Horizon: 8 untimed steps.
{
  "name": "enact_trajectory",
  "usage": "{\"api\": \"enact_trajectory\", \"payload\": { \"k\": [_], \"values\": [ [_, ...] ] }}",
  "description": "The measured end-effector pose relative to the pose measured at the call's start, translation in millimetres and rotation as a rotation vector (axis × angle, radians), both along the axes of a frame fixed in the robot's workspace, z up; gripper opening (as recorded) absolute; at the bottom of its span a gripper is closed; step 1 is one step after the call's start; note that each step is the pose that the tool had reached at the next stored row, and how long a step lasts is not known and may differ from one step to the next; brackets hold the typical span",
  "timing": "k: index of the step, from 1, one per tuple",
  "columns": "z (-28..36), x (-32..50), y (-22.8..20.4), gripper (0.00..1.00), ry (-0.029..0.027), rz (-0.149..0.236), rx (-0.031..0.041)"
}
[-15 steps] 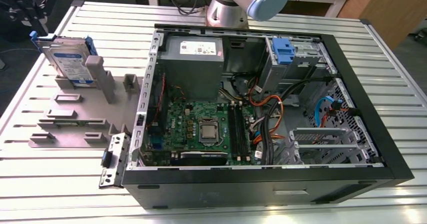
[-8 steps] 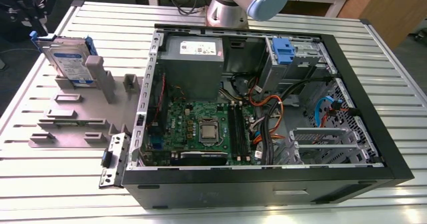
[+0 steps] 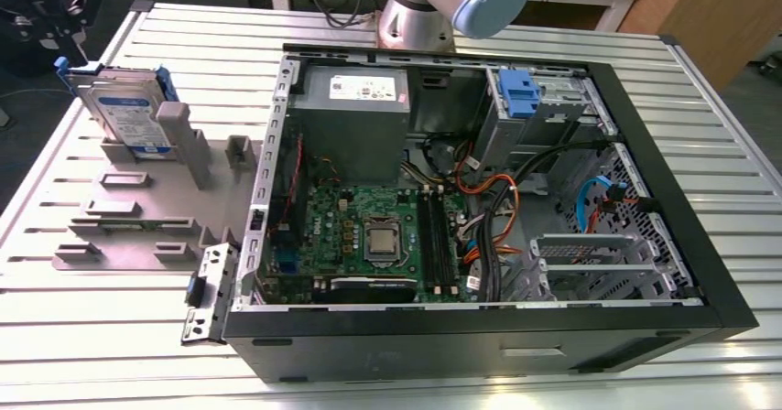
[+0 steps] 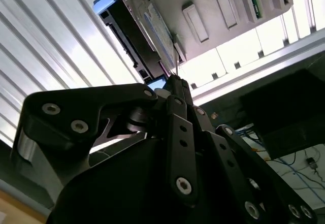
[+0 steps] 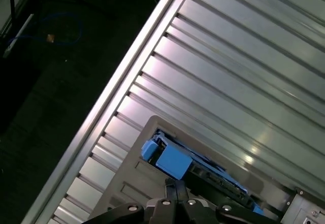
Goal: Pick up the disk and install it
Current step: 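Pick up the disk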
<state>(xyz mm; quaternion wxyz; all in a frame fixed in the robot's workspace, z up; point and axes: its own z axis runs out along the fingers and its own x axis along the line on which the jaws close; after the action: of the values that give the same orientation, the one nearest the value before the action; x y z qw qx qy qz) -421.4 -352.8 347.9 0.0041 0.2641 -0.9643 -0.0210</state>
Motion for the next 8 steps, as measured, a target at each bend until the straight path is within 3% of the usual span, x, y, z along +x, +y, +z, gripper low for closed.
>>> {"api": "enact_trajectory", "payload": {
  "k": [5,8],
  "values": [
    [0.0,0.0,0.0,0.11,0.0000,0.063,0.0001],
    [0.0,0.0,0.0,0.11,0.0000,0.067,0.0000]
  ]
}}
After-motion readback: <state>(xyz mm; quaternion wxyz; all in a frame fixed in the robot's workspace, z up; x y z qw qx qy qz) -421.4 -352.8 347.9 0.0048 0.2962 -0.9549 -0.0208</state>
